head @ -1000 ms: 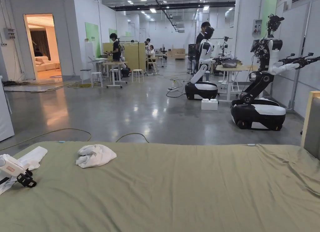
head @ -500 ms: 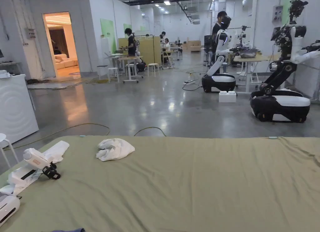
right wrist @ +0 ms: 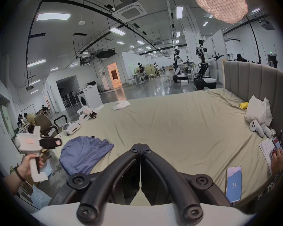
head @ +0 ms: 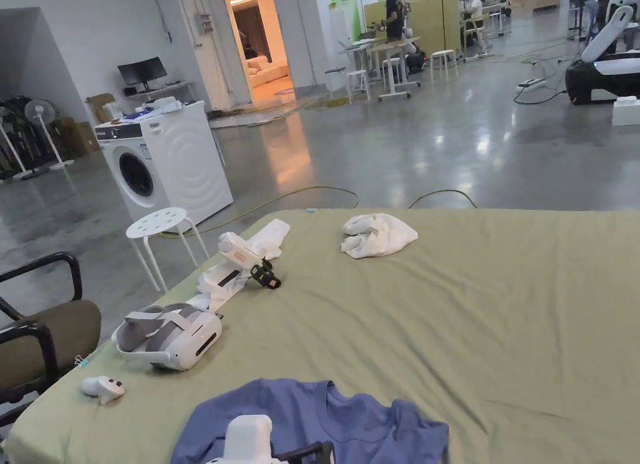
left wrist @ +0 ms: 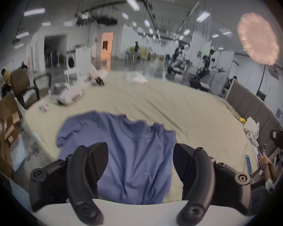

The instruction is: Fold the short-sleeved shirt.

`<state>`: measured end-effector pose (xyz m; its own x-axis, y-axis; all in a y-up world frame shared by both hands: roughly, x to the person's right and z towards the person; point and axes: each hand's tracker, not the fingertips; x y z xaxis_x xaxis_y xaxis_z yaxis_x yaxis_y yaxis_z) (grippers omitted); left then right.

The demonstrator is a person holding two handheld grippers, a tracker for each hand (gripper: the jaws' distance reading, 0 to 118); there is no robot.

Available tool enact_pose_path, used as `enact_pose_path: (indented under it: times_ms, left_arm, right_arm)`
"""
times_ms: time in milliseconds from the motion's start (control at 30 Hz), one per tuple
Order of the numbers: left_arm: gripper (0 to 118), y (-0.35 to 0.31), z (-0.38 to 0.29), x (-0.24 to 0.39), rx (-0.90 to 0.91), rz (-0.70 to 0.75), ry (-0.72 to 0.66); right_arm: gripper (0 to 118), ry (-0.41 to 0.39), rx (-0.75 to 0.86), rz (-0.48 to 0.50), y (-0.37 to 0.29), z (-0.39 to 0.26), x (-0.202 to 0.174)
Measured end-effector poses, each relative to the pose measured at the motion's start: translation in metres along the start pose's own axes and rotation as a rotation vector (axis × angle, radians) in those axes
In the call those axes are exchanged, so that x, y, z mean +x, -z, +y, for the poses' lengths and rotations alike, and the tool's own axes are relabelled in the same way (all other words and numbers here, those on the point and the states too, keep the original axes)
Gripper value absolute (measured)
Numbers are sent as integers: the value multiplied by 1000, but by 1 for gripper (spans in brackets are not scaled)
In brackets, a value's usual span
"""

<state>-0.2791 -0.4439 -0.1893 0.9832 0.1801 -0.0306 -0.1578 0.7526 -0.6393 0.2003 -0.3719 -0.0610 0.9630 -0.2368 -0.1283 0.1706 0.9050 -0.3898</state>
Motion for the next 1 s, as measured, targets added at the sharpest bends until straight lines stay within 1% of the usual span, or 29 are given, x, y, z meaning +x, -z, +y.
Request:
enact_pose_path:
  times_ms: [67,133,233,267,333,400,433,467,500,600,667,700,733,767,800,833,900,933,967,1000]
  left_arm:
    - [88,50,2,-10,-90,-7,-18]
    - [88,105,0,-30,-207,34,-48]
    - [87,151,0,-41,-289,82,-90]
    - [84,162,-2,-46,-297,103,-102]
    - [64,175,-5,-49,-347,113,-128]
    - [62,168,-7,-36,-319,162,-16]
    - [56,166,-6,-32,-313,148,22]
    - [32,167,-5,-29,-320,158,43]
    - [17,171,-5,-27,-337,188,58]
    - [9,171,-1,-30,-352,158,-22]
    - [6,159,14,-40,-338,110,-182]
    - [5,143,23,-43,-259,54,-270]
    - [5,130,35,-41,-179,-45,-328]
    - [5,123,46,-33,-153,-77,-328]
    - [5,120,61,-28,-133,-82,-260]
    - [5,113,72,-14,-89,-121,-205]
    - [5,107,91,19,-56,-237,-180]
    - [5,93,99,58,-33,-303,-163]
    - [5,89,104,82,4,-334,-144]
    - [5,89,111,106,-8,-404,-122]
  right_arm:
    - [0,7,-26,-13,-2,-1,3]
    - [0,17,-60,-56,-4,-6,11]
    - [0,42,-104,-137,-6,-12,26]
    - [0,56,-111,-153,-7,-14,29]
    - [0,106,-125,-196,-7,-18,39]
    - [0,141,-122,-239,-9,-24,45]
    - [0,151,-130,-245,-12,-34,64]
    - [0,165,-143,-249,-12,-38,70]
    - [0,177,-161,-251,-12,-42,74]
    - [0,190,-178,-251,-17,-52,87]
    - [0,202,-161,-233,-27,-52,92]
    - [0,201,-150,-230,-31,-52,95]
    - [0,198,-145,-228,-34,-52,98]
    - [0,195,-145,-231,-37,-52,101]
    - [0,193,-145,-235,-39,-51,105]
    - [0,194,-143,-234,-41,-53,105]
    - [0,204,-132,-219,-48,-54,107]
    - [0,206,-113,-225,-54,-53,108]
    - [0,207,-102,-229,-57,-54,105]
    - [0,210,-94,-232,-61,-54,104]
